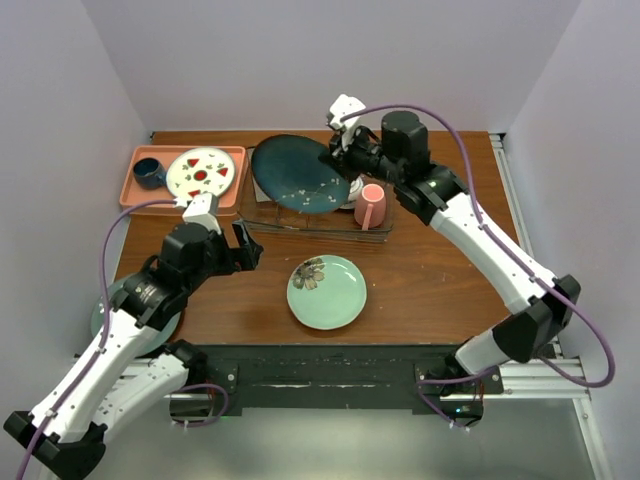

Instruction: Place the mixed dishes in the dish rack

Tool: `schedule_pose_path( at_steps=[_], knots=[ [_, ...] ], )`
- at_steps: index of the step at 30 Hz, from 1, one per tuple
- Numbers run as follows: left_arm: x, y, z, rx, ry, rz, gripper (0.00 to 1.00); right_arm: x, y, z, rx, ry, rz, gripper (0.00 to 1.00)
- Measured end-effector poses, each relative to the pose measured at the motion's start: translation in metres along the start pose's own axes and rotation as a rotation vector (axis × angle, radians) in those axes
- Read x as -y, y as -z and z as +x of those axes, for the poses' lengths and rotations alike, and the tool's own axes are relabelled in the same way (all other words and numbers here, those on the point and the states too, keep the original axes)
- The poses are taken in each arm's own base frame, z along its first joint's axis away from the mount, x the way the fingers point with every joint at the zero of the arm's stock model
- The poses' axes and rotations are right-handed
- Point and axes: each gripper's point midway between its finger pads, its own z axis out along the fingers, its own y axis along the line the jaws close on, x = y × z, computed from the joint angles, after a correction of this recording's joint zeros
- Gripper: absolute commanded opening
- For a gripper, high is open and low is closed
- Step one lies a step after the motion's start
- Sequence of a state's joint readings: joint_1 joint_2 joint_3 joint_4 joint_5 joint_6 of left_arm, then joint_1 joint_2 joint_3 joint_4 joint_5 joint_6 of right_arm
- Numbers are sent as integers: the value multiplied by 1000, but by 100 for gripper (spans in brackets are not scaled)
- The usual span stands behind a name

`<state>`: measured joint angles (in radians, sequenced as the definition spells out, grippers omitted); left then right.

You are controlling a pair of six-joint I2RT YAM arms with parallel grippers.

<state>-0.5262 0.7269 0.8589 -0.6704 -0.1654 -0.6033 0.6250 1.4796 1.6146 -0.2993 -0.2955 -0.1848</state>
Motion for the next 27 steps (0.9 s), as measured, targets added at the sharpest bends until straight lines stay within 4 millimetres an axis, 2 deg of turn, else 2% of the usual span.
schedule_pose_path(
  at_steps=[8,12,16,21,24,27],
  knots=[
    [-5,-11,6,-34,-29,-37,100,31,-46,52,-122,253,55,0],
    [-4,-15,5,-37,-30,-36,100,35,-73,84,-176,329,36,0],
    [-2,-22,10,-64,-34,-36,100,30,-92,104,-192,342,1,0],
    [-2,-22,11,-69,-34,-34,100,21,-99,98,-168,396,-17,0],
    [-2,-22,11,-69,-34,-34,100,24,-101,89,-135,412,-2,0],
    [-2,-22,11,-69,-34,-34,100,36,-103,78,-105,461,50,0]
  ],
)
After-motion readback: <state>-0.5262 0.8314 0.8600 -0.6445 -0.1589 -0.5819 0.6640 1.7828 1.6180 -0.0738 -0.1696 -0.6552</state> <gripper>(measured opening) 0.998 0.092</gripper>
